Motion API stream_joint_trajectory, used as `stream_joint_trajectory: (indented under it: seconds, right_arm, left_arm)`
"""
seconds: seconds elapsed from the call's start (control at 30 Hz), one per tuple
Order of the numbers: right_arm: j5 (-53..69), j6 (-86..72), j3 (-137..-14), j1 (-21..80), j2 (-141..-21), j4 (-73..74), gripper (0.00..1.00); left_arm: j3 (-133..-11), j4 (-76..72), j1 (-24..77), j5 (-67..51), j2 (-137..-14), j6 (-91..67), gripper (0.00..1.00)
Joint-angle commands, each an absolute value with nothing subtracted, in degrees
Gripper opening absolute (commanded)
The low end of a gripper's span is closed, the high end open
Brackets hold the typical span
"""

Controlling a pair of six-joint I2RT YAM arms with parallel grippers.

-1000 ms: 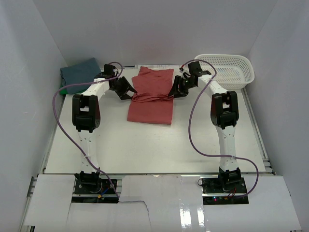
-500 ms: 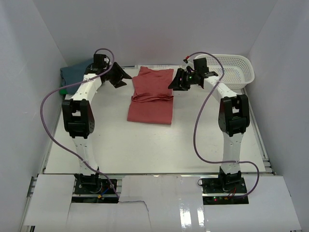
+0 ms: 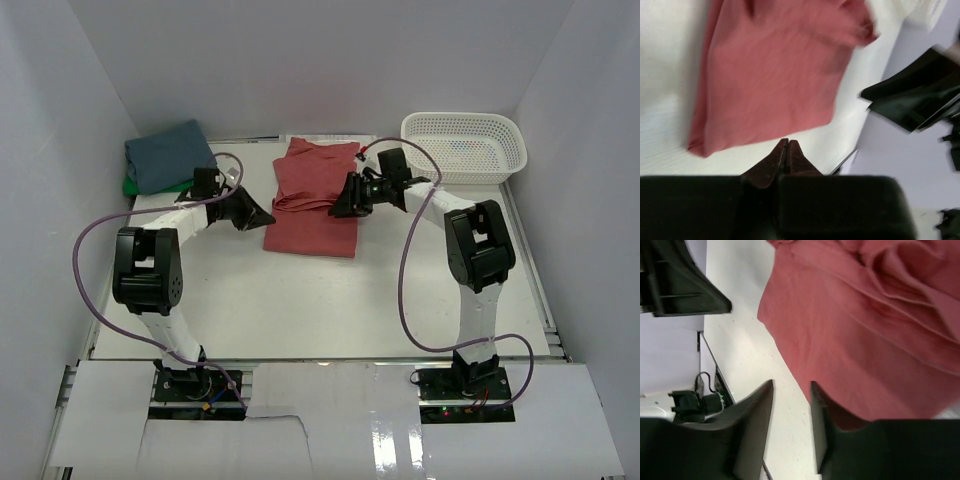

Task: Fold and stack the t-shirts
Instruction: Fold the folded rectangular tshirt in 1/3 of the way

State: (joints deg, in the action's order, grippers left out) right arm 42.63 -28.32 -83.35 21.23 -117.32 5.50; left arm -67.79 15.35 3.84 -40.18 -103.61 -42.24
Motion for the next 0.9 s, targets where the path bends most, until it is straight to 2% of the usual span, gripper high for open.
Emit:
stream_joint_trajectory:
  seconds: [0.0, 0.03, 0.1, 0.47, 0.67, 0.87]
  right_arm:
    - [42.6, -29.6, -84.2, 23.9, -118.1, -0.9, 0.3]
    - [42.4, -29.7, -84.8, 24.8, -118.6, -0.9, 0.21]
    - [42.2, -30.3, -85.8, 25.7, -119.8, -1.0, 0.08]
    - [41.1, -31.6, -90.7, 27.5, -124.9, -1.9, 0.08]
    - [41.0, -32.1, -92.0, 27.6, -125.8, -2.2, 0.08]
    - [40.8, -32.7, -93.1, 27.8, -126.8, -2.0, 0.08]
  left_arm:
    - [-63.1, 5.7, 4.7, -44.6, -99.3, -40.9, 0.05]
    - [-62.9, 5.4, 5.6, -44.4, -99.2, -39.7, 0.0]
    - [-63.2, 5.1, 6.6, -43.9, -99.8, -38.2, 0.0]
    - [-67.3, -1.7, 13.4, -42.1, -105.7, -37.6, 0.0]
    - [-68.4, -4.0, 17.8, -36.3, -110.8, -36.3, 0.0]
    - [-65.6, -7.8, 19.2, -35.6, -115.0, -36.9, 0.0]
